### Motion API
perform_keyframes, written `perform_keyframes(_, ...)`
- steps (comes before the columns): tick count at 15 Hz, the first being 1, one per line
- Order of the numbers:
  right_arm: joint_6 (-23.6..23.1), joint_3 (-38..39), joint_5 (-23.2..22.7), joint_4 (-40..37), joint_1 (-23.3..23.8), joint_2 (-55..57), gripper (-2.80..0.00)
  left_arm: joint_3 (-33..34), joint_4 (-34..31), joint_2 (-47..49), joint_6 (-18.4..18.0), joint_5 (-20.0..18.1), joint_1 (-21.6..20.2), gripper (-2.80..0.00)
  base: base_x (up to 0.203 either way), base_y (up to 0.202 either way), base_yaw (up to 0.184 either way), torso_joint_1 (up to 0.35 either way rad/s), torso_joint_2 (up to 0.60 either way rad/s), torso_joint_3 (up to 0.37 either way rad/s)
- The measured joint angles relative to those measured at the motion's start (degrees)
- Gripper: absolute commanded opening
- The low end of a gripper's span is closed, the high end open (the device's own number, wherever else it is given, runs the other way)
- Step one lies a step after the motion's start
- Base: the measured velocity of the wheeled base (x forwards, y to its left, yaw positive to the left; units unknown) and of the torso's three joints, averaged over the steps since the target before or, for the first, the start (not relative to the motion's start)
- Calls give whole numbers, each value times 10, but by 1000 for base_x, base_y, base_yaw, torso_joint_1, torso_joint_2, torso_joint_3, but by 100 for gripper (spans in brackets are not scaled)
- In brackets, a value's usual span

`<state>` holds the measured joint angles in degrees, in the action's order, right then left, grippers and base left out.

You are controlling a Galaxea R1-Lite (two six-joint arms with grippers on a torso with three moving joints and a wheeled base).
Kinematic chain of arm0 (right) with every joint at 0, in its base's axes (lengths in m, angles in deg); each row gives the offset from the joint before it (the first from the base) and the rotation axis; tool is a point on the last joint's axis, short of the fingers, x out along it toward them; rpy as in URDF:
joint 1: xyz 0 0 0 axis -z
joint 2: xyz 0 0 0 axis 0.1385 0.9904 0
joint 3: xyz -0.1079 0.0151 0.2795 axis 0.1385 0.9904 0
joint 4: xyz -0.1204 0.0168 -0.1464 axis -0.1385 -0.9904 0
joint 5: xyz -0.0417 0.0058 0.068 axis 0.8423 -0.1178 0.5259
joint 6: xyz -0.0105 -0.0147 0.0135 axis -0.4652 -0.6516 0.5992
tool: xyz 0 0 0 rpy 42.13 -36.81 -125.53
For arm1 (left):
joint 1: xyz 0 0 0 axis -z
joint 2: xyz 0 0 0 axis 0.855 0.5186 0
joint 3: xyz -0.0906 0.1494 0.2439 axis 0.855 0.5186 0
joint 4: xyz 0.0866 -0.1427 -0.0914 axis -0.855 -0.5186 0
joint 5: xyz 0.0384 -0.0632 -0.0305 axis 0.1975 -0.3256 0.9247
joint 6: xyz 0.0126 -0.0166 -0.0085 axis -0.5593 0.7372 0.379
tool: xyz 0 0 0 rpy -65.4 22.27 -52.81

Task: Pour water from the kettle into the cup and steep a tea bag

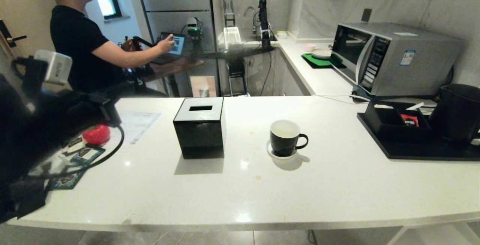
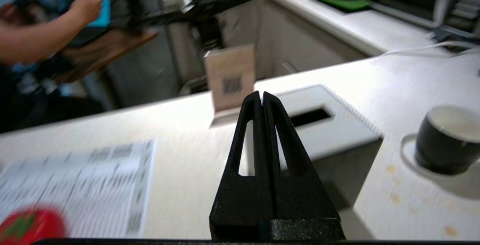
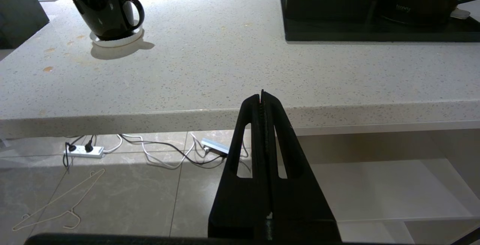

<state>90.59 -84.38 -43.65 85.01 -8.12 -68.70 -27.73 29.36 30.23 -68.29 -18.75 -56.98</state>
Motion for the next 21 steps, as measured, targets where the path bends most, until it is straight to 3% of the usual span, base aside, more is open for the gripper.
perform_keyframes(2,0,0,0,0,0,0,-280,49,-9,-44,-6,37,0,-280,0,0,0,0,0,0)
perform_keyframes(5,0,0,0,0,0,0,-280,115,-24,-100,-43,82,-1,-280,0,0,0,0,0,0)
perform_keyframes(8,0,0,0,0,0,0,-280,179,-72,-160,-101,98,-2,-280,0,0,0,0,0,0)
perform_keyframes(10,0,0,0,0,0,0,-280,214,-88,-192,-110,116,-3,-280,0,0,0,0,0,0)
perform_keyframes(12,0,0,0,0,0,0,-280,242,-106,-225,-112,144,-3,-280,0,0,0,0,0,0)
perform_keyframes(17,0,0,0,0,0,0,-280,279,-203,-322,-109,152,-3,-280,0,0,0,0,0,0)
perform_keyframes(21,0,0,0,0,0,0,-280,291,-345,-407,-56,152,0,-280,0,0,0,0,0,0)
